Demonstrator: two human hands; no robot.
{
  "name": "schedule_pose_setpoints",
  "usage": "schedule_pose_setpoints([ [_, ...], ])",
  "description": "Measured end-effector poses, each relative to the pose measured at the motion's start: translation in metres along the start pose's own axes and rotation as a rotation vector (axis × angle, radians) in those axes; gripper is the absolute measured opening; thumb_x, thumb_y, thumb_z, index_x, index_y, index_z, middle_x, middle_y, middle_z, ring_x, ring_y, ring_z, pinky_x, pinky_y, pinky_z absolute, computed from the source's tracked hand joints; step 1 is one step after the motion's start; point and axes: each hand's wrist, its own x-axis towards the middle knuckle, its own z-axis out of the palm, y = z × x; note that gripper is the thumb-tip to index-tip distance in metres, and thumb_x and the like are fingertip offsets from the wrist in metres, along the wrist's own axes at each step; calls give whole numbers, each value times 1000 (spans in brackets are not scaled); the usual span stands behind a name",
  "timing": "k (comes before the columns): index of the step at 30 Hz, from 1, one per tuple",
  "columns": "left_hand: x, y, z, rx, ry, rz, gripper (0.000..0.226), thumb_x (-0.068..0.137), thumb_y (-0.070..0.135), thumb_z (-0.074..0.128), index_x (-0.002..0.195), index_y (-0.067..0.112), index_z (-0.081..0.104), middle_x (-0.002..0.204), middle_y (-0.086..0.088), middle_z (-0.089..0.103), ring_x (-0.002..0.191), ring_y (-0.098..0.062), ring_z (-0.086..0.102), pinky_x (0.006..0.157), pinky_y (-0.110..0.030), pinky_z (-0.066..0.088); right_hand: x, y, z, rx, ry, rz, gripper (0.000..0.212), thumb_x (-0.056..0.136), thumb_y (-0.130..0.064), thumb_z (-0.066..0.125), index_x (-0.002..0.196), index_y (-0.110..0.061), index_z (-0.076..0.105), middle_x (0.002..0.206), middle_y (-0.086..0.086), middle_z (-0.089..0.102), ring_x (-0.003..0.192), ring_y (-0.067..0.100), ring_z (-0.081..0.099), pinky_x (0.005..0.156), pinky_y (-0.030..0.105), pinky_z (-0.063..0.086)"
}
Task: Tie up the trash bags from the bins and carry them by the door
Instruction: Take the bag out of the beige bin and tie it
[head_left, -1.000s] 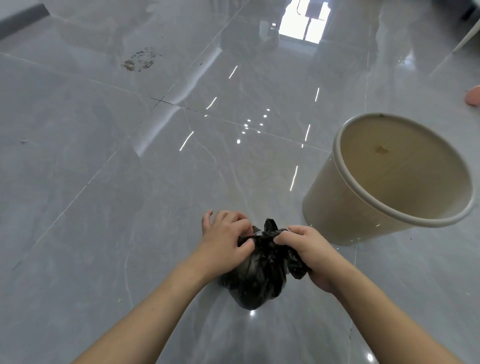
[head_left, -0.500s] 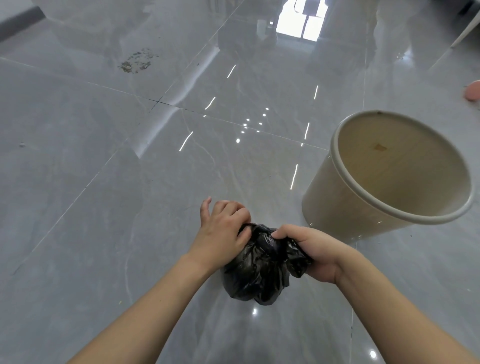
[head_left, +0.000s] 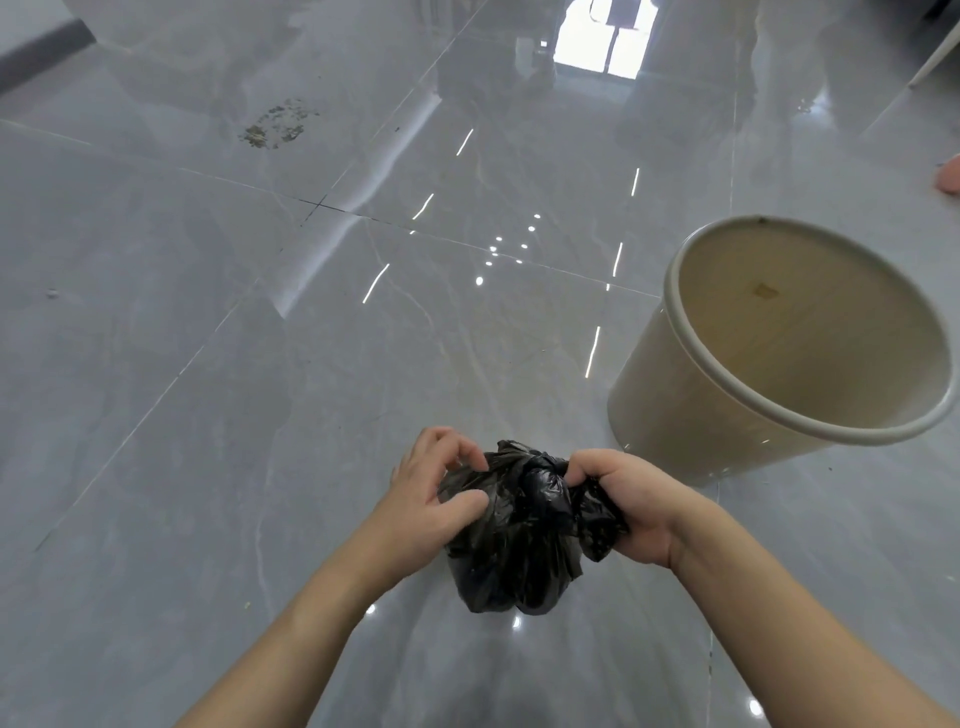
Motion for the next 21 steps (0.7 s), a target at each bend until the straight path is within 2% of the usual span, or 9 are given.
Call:
schedule_pose_setpoints([
  [3,-5,7,9,40,47,41,20,71,47,54,88,35,52,105,18,45,111,-8,44,101,-36,36,1,2,6,2,17,-2,18,81,-7,42,77,0,59,63,12,59,46,20,55,40,22,42],
  [6,-5,8,14,65,85,8,17,74,46,57,81,31,54,107,18,44,112,-5,43,102,-38,35,2,3,9,-56,42,-20,17,80,-10,45,86,-1,59,75,16,57,54,21,53,46,25,42],
  [9,-5,5,15,64,143,-44,25,73,54,54,77,29,58,110,17,44,114,-5,42,103,-43,35,-1,2,11,-85,23,-71,24,80,-8,41,92,-3,62,85,16,53,59,20,49,52,27,39],
  [12,-3,2,17,94,158,-82,35,69,66,52,75,33,62,108,24,43,113,3,37,102,-35,31,-2,2,12,-87,26,-138,32,79,1,37,89,0,67,81,15,58,61,21,50,53,29,42],
  [13,-3,1,19,122,155,-86,32,69,64,56,73,33,62,108,25,43,111,4,35,100,-31,30,-1,3,12,-87,42,-146,33,79,3,37,93,0,67,82,16,60,62,22,52,53,29,45],
  [15,-1,0,22,180,167,-78,18,76,49,64,69,32,61,105,24,44,108,1,35,97,-29,29,-1,4,12,-90,60,-131,32,81,5,39,101,0,64,87,17,62,62,24,55,52,30,49],
  [18,1,-2,20,76,188,-113,19,85,24,59,67,18,59,101,15,51,104,-8,44,91,-30,38,-1,4,12,-216,113,-136,31,85,6,39,101,-4,64,83,13,63,57,18,56,49,25,45],
  [20,4,0,12,-78,204,-182,26,90,21,52,69,6,55,91,5,55,86,-15,53,77,-33,43,0,3,11,-322,189,-186,32,84,8,35,94,-7,62,75,8,59,51,10,51,45,21,38],
  [21,4,2,9,-139,201,-210,29,90,23,49,67,5,50,81,3,53,73,-16,50,70,-33,41,2,3,11,-372,229,-224,34,83,9,33,90,-9,61,73,8,55,50,10,47,46,21,35],
])
